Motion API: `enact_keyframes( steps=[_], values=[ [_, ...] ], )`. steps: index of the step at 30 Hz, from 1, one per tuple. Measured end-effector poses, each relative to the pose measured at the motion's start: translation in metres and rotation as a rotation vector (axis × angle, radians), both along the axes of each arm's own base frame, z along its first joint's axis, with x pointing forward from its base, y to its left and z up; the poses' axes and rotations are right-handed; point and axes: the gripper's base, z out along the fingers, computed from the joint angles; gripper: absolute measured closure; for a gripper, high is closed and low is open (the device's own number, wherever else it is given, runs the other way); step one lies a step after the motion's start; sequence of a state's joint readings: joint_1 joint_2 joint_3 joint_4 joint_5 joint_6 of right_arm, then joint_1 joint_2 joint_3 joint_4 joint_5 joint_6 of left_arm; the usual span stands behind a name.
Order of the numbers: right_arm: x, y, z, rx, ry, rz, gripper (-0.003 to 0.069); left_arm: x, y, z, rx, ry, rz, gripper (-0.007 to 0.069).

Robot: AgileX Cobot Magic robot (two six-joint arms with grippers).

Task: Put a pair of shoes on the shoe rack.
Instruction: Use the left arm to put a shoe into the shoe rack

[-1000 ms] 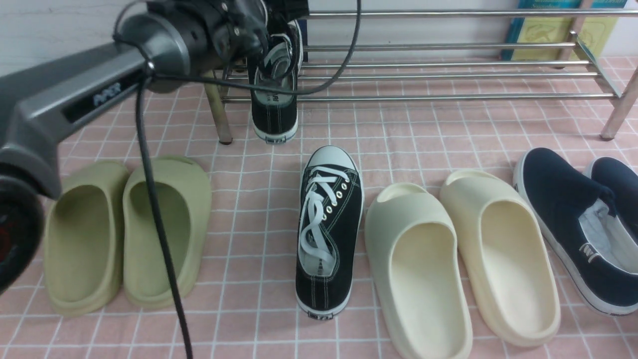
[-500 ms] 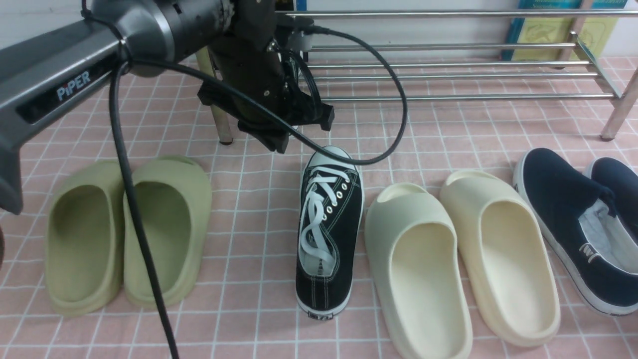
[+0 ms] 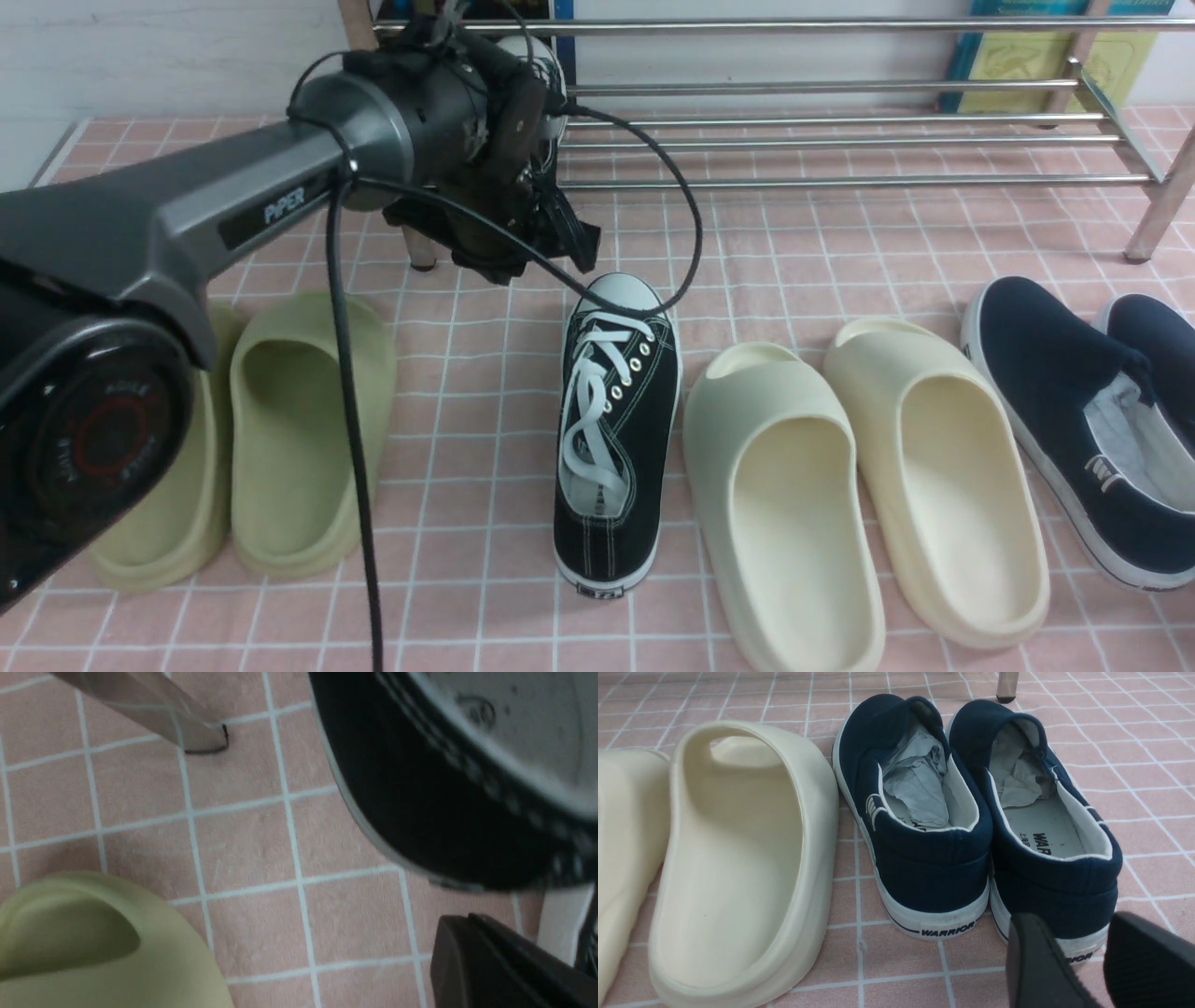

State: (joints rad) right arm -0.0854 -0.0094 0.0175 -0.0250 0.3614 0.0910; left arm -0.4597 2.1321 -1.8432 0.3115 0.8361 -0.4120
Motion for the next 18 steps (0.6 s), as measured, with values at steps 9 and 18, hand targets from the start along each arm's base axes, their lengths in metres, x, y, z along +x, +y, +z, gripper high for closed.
enact_keyframes(
  steps=[9, 18],
  values=[
    [0.0, 0.0, 0.0, 0.0, 0.0, 0.0, 0.0419, 0.025, 0.004, 0.022, -0.085, -0.017, 0.074, 0.0616],
    [0.0, 0.0, 0.0, 0.0, 0.0, 0.0, 0.0419, 0.032, -0.003, 0.004, -0.059, 0.045, 0.068, 0.0598]
  ],
)
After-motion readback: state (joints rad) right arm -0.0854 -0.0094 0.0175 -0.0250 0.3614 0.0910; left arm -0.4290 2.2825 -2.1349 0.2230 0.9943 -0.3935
